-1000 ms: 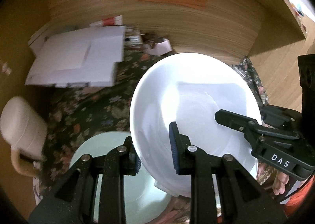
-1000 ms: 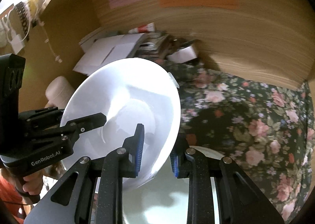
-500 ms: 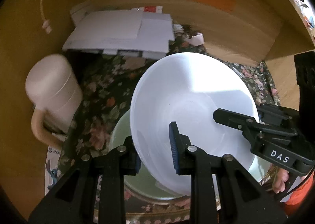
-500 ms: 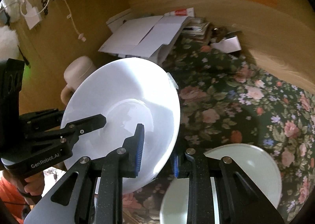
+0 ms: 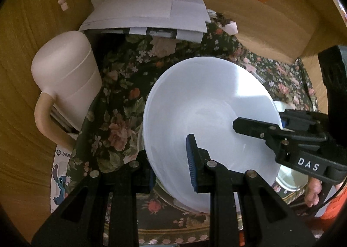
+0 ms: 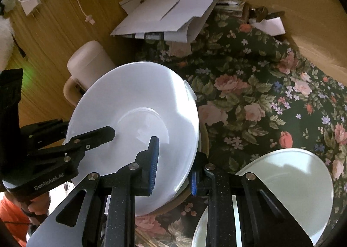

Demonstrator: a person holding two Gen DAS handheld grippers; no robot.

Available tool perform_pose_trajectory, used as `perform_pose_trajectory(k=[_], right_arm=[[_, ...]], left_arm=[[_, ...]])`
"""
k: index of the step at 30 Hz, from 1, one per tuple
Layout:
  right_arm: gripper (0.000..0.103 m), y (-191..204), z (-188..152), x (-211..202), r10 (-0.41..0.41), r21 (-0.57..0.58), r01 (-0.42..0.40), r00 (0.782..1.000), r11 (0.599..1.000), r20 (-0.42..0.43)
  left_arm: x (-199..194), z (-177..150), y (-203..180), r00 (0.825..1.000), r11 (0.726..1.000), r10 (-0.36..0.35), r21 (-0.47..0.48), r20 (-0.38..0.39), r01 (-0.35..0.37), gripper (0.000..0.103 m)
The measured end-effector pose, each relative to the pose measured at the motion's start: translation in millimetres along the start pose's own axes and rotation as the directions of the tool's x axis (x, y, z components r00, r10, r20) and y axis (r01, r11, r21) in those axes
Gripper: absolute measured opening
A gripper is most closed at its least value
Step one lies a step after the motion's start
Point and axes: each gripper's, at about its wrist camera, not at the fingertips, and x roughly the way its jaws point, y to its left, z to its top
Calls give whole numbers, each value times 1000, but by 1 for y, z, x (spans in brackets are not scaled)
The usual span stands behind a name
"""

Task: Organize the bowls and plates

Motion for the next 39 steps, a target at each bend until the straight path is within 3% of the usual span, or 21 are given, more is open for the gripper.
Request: perform_pose_trajectory(k=[18,30,39], right_arm=[[24,10,-3,-9,-48,-102,46,999,994,-16],[24,9,-3,-13,-37,-74,36,999,997,-12],[24,18,-2,-13,-103,-139,103,995,985,7]], left_arm=[[1,-3,-3,1000,999,12,41,13,-12,23],[2,-5,-6,999,998,31,58,16,-32,23],[2,-5,-9,999,997,44,65,22,-46,22]])
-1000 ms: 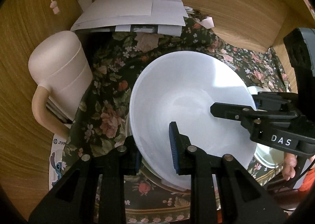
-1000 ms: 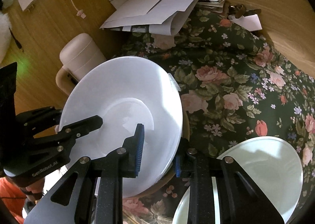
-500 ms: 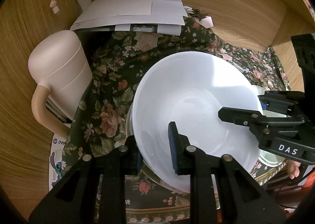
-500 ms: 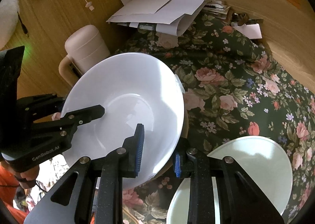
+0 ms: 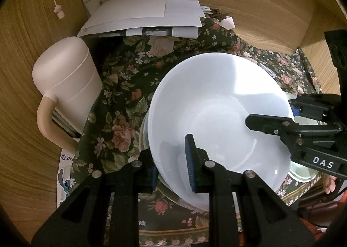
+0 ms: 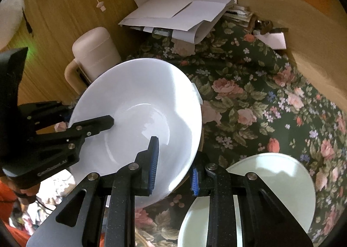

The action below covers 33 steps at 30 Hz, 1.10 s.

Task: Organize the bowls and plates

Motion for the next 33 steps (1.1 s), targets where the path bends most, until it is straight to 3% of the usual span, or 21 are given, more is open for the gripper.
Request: perform_pose_trajectory(k=[6,16,25,27,31,33], right_arm=[[25,-6,5,1,-37,13,37,999,999,20],[27,-15,1,-3,-20,48,18,999,999,38],[39,-11,2,-12,-13,48,10,997,999,70],[41,-10,2,-13,-14,48,11,997,999,76],[46,-10,0,-16,-19,49,15,997,999,81],[47,-10,0,-17,-21,46,17,996,999,81]], left_arm=[[-1,-1,0,1000,1000,3,-6,-2,-3,22],[2,5,0,1000,1000,5,-8,-14,-5,22],[-4,16,-4,999,999,46,-6,-2,-46,23],[-9,20,-5,997,997,71,2,31,-71,33],[-25,23,-7,990,996,80,32,114,-84,43],[-27,22,-4,990,996,80,28,114,-84,46]])
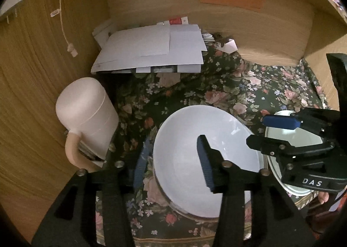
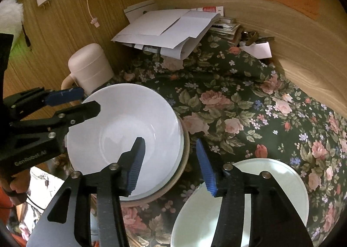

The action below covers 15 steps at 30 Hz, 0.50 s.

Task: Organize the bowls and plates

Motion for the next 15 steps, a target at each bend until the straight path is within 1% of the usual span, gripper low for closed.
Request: perform_pose_trajectory(k=[2,5,9,15], right_arm=[[48,-1,-1,0,3,0,-3,1000,1000,-3],[49,-2,-2,3,7,4,-7,1000,1000,-13],[50,-5,-5,12,23,19,-22,999,1000,-44],[50,-9,-9,24,58,45,-54,994,998,-88]], left_arm=[[4,-4,4,1000,1000,8,-13,-21,-9,46],[11,-12,10,998,999,-2,-46,-64,-1,46],[20,-22,17,992,996,-42,-89,-118,32,46],[37,-33,16,977,989,-107,-124,-186,85,47]])
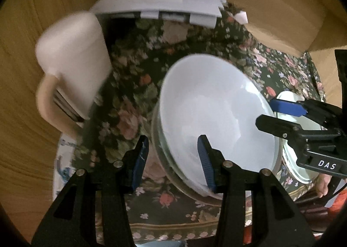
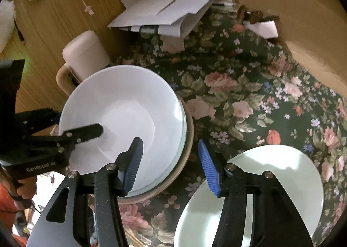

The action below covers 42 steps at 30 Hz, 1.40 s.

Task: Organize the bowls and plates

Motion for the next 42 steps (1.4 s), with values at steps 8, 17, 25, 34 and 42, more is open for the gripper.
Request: perform_pose_trajectory(k=[8,17,25,34,42], right_arm=[[50,-1,-1,16,44,20,-43,998,999,-51],[47,-3,0,24,76,76,-72,996,995,-50],[45,-5,6,16,64,93,-62,998,994,-16],[43,-12,12,-18,32,103,-41,996,994,85],[42,-22,8,-47,-21,122,4,991,993,133]], left_arm=[[16,-7,-7,998,998,-61,-1,-23,61,53],[17,-6,-3,997,997,-77,-30,-12,76,51],[12,-4,-2,997,994,-77,-73,-4,76,49],[-13,8,-12,994,993,-97,-57,58,100,48],[-27,17,-38,988,992,-124,-12,87,125,48]])
